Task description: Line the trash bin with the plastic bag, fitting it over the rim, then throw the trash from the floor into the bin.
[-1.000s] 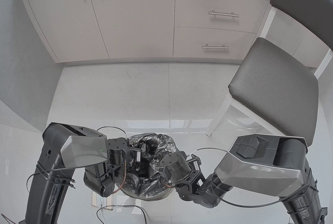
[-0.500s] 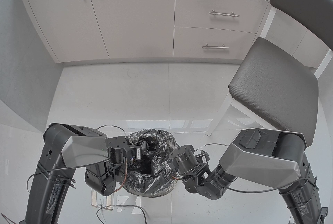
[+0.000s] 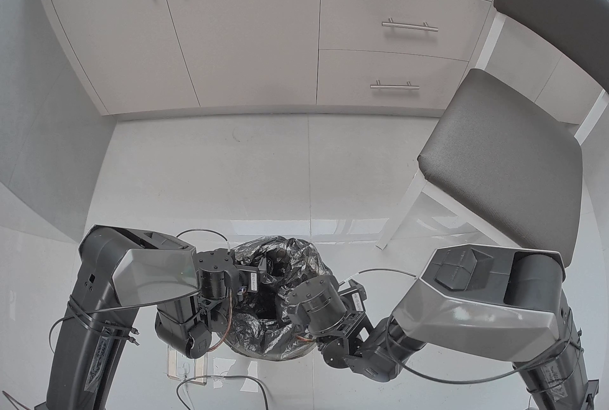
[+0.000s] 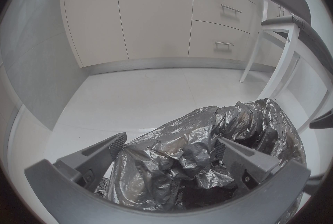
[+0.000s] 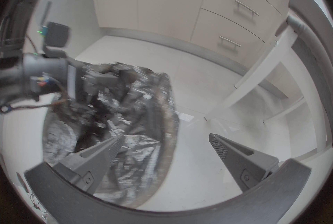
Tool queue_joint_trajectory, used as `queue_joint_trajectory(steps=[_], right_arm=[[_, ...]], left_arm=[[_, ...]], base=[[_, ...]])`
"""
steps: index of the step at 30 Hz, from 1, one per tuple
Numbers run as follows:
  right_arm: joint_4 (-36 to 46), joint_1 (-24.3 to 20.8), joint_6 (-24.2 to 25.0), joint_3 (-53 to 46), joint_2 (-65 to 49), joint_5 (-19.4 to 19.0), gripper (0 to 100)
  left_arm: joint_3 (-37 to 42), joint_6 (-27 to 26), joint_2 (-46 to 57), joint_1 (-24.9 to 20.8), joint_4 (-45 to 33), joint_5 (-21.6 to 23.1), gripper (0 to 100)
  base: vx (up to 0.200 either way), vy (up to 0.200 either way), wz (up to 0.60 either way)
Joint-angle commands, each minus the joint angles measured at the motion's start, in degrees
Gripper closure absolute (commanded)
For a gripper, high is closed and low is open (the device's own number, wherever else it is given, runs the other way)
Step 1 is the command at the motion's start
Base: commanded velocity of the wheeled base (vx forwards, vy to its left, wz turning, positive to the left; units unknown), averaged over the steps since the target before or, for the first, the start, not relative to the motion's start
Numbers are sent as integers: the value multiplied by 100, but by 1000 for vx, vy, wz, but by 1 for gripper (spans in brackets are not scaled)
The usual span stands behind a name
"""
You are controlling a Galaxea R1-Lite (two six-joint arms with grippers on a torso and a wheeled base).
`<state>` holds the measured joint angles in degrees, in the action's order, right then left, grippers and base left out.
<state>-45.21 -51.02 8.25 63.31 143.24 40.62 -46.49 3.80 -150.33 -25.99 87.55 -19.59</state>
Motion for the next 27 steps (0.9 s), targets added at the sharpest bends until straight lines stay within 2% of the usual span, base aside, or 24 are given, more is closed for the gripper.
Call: queue_joint_trajectory(steps=[1, 5, 7, 15, 27], right_arm=[[-14, -207, -8, 156, -191, -1, 0], [4, -154, -105, 375, -156, -28, 0], [30, -119, -342, 753, -24, -37, 0], [92, 39, -702, 1711, 574, -1, 0], [136, 408, -737, 1676, 741, 34, 0]], left_arm=[[0, -2, -13, -11, -1, -1, 0], [9, -2, -22, -11, -1, -1, 0], [26, -2, -31, -20, -1, -1, 0], [35, -2, -22, -20, 7, 25, 0], [18, -2, -31, -11, 7, 25, 0]], base=[[0, 0, 0], [0, 0, 0], [0, 0, 0], [0, 0, 0], [0, 0, 0]])
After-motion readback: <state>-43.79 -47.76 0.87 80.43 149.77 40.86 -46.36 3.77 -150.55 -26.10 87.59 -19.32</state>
